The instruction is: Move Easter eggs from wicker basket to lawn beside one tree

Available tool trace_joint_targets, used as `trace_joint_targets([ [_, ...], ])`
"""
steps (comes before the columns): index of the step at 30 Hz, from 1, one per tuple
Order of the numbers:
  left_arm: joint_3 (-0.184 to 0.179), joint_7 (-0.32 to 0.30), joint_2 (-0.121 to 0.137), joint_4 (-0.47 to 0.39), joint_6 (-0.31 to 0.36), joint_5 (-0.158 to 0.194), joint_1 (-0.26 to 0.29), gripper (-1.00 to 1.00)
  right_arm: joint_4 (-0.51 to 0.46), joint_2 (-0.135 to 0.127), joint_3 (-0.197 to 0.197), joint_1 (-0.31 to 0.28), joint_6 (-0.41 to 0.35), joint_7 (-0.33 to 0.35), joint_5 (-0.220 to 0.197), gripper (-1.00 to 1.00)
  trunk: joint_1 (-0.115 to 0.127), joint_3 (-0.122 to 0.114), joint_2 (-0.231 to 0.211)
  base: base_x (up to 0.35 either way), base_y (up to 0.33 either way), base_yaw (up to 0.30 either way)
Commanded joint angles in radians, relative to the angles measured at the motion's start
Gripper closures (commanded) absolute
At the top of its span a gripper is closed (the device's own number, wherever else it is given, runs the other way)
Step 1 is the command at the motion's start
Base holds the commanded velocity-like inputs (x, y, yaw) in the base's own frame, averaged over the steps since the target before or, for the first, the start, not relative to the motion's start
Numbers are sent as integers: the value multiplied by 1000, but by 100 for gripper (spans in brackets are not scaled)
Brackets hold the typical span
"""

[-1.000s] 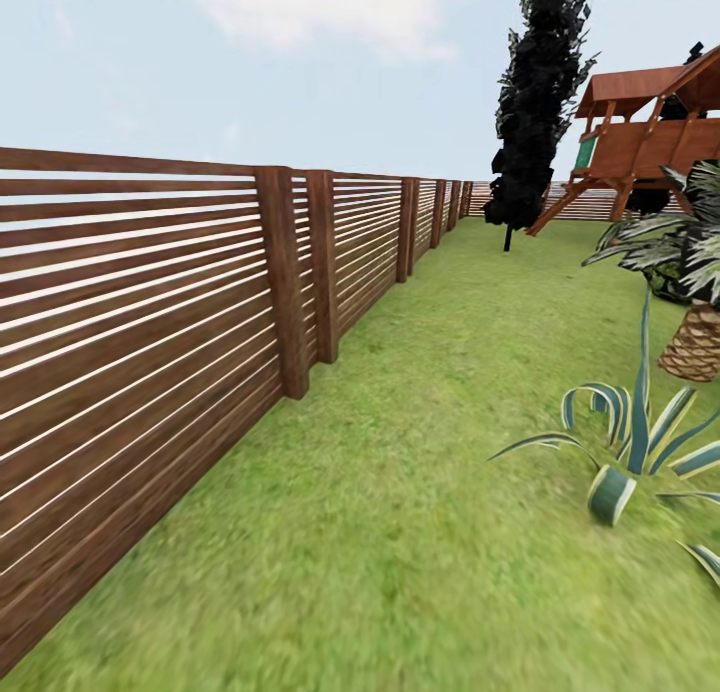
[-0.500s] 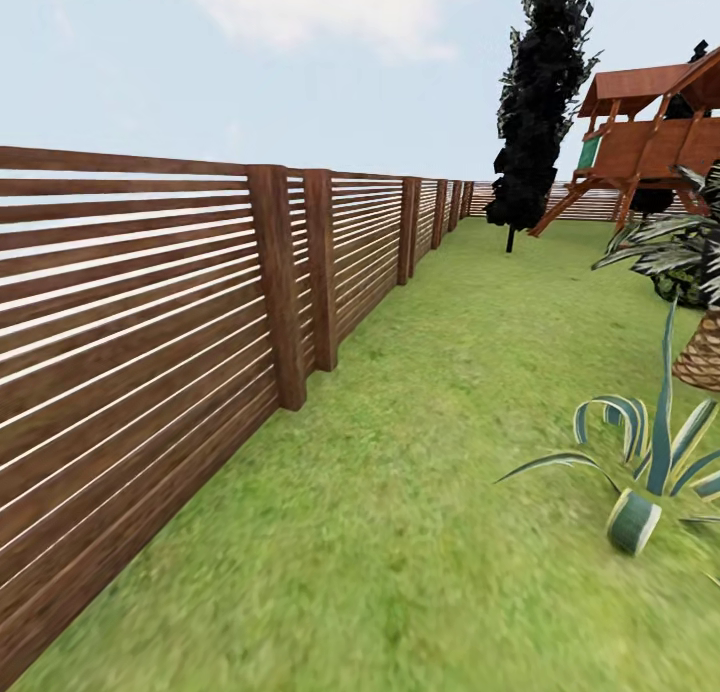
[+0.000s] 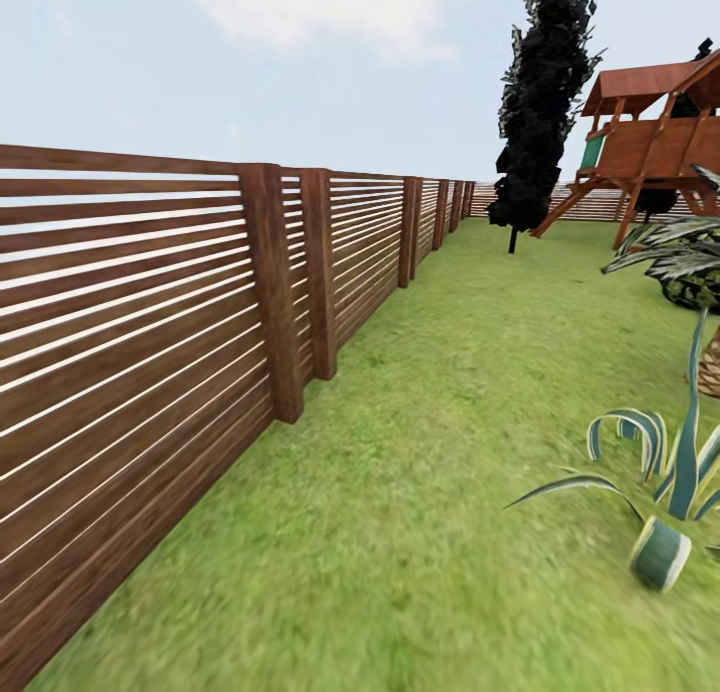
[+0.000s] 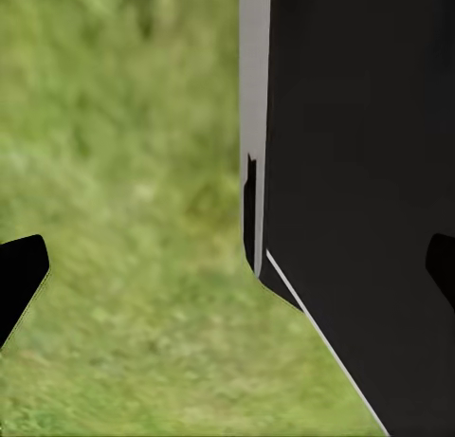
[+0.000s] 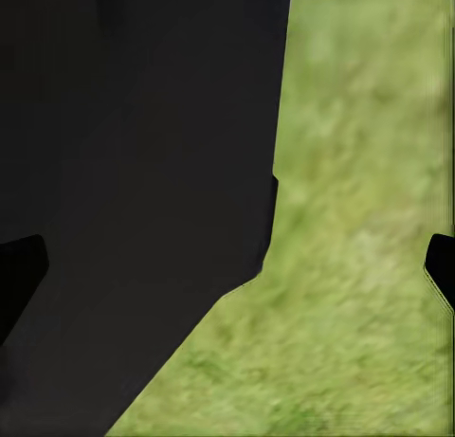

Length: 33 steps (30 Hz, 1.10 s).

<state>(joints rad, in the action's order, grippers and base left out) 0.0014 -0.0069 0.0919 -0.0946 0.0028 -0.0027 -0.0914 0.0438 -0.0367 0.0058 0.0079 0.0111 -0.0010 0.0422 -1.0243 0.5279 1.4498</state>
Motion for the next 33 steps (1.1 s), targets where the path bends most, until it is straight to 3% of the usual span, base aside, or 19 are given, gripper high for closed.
trace_joint_targets([
  [1,0,-1,0,-2,0,0,-1,-100,1,0,0,0,1,0,4,-100,-1,0,0,334,0,0],
  [33,0,-2,-1,-2,3,-3,-1,-100,1,0,0,0,3,3,4,-100,-1,0,0,333,0,0],
])
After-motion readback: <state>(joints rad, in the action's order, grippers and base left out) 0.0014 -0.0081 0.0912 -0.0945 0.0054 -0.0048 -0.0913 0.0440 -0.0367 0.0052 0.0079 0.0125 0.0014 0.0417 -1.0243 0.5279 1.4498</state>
